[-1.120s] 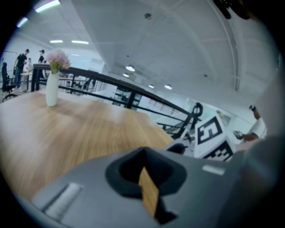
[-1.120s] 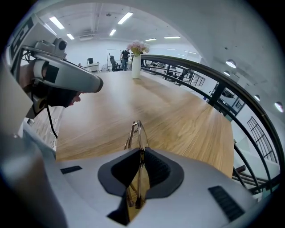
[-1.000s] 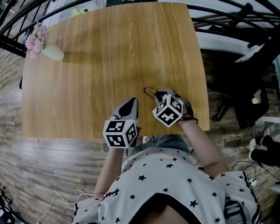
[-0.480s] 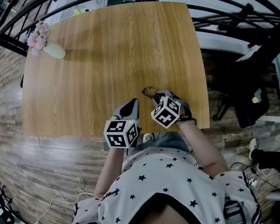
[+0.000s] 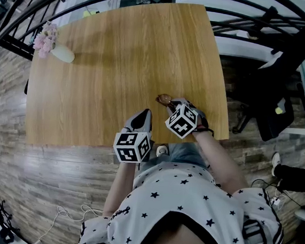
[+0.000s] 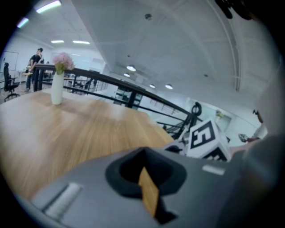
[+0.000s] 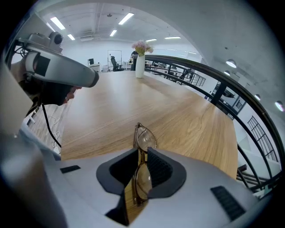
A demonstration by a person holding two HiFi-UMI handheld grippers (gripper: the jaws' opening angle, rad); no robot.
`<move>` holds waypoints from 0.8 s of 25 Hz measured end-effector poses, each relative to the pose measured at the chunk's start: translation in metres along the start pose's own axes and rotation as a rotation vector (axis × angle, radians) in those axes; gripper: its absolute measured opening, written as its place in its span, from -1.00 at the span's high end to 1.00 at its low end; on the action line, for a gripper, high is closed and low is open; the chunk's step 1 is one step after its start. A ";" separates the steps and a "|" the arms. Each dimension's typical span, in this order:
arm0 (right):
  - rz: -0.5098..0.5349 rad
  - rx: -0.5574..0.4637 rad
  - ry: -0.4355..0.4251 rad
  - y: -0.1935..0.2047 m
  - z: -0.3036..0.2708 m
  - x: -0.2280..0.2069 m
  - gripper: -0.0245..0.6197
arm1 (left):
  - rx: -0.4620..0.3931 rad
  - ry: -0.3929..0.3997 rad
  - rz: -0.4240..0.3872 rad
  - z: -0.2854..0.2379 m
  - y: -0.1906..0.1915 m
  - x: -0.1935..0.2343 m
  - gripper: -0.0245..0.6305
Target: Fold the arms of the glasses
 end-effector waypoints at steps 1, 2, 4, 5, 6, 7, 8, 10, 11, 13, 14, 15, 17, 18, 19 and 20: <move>0.002 -0.004 0.006 -0.001 0.001 -0.001 0.79 | -0.002 -0.002 0.000 0.002 0.000 0.000 0.91; 0.002 -0.011 0.013 -0.002 0.002 -0.002 0.79 | -0.005 -0.005 0.000 0.003 -0.001 0.000 0.91; -0.006 -0.037 0.024 -0.005 0.006 -0.003 0.69 | -0.011 -0.007 0.001 0.007 -0.001 0.000 0.91; -0.013 -0.054 0.030 -0.007 0.009 -0.002 0.63 | -0.014 -0.007 0.000 0.009 0.000 0.000 0.91; -0.020 -0.071 0.038 -0.009 0.013 -0.002 0.62 | -0.016 -0.008 -0.001 0.012 0.001 0.001 0.91; -0.025 -0.086 0.047 -0.011 0.017 0.000 0.62 | -0.018 -0.009 -0.002 0.016 0.001 0.002 0.91; -0.028 -0.099 0.058 -0.013 0.021 0.003 0.62 | -0.020 -0.009 -0.003 0.020 0.002 0.003 0.91; -0.035 -0.126 0.079 -0.017 0.029 0.010 0.62 | -0.025 -0.008 -0.007 0.029 0.005 0.005 0.91; -0.042 -0.141 0.087 -0.018 0.033 0.015 0.62 | -0.027 -0.007 -0.010 0.033 0.007 0.006 0.91; -0.066 -0.176 0.093 -0.019 0.041 0.023 0.62 | -0.033 -0.003 -0.017 0.039 0.009 0.006 0.91; -0.081 -0.197 0.095 -0.020 0.046 0.027 0.62 | -0.037 -0.001 -0.020 0.042 0.010 0.006 0.91; -0.098 -0.218 0.099 -0.020 0.051 0.031 0.63 | -0.041 0.001 -0.022 0.045 0.011 0.005 0.91; -0.128 -0.261 0.115 -0.020 0.063 0.037 0.68 | -0.050 0.006 -0.028 0.050 0.012 0.002 0.91; -0.142 -0.280 0.125 -0.020 0.068 0.039 0.70 | -0.054 0.009 -0.031 0.052 0.012 0.001 0.91; -0.154 -0.295 0.136 -0.019 0.074 0.042 0.71 | -0.058 0.014 -0.036 0.055 0.013 -0.001 0.91; -0.165 -0.308 0.144 -0.018 0.078 0.045 0.73 | -0.063 0.020 -0.041 0.058 0.014 -0.003 0.91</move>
Point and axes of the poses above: the fingertips, and each gripper's own axes: z backward along the fingers, x to its left, y out of its underside, the point moved 2 cm from there along z, backward along the fingers, and after that the axes turned 8 degrees about -y, right-handed, at the moved point
